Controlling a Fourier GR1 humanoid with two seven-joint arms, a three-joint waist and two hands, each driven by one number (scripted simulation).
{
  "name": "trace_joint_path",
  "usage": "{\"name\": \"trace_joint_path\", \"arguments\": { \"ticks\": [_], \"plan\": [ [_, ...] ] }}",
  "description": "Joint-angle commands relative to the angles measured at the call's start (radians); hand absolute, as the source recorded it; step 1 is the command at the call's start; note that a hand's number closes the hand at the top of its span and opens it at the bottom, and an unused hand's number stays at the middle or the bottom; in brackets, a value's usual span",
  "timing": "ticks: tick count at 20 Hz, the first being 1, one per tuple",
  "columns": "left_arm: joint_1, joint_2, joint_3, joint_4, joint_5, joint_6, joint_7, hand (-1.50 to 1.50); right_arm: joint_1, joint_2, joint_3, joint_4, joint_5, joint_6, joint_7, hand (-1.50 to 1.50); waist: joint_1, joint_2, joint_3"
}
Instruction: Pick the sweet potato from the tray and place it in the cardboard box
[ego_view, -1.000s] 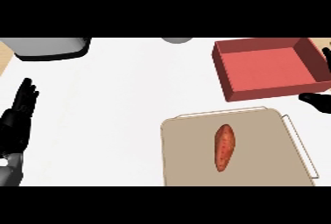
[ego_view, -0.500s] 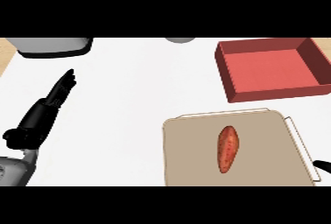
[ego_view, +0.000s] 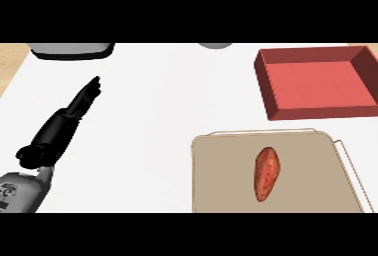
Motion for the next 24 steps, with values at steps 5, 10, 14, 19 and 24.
{"name": "trace_joint_path", "arguments": {
  "ticks": [5,10,14,19,24],
  "plan": [
    [-0.064,-0.021,0.005,-0.036,-0.011,-0.008,0.097,0.0,0.003,-0.121,0.129,-0.31,0.151,0.07,0.38,-1.5,0.019,0.001,0.0],
    [-0.036,-0.059,0.008,0.037,-0.058,-0.019,0.012,0.0,-0.032,-0.128,0.187,-0.437,0.225,0.117,0.63,-1.5,0.016,0.003,0.0],
    [-0.064,-0.064,0.026,0.031,-0.071,-0.024,0.036,0.0,-0.152,-0.118,0.301,-0.52,0.223,0.174,0.888,-1.5,0.024,0.004,0.0],
    [-0.039,-0.127,0.03,0.093,-0.117,-0.032,-0.008,0.0,-0.28,-0.039,0.331,-0.462,0.215,0.24,1.016,-1.5,0.023,0.004,0.001],
    [0.013,-0.092,0.081,0.007,-0.11,-0.1,0.004,0.0,-0.346,0.111,0.529,-0.377,0.424,0.22,1.07,-1.5,0.028,0.003,0.001]
  ]
}}
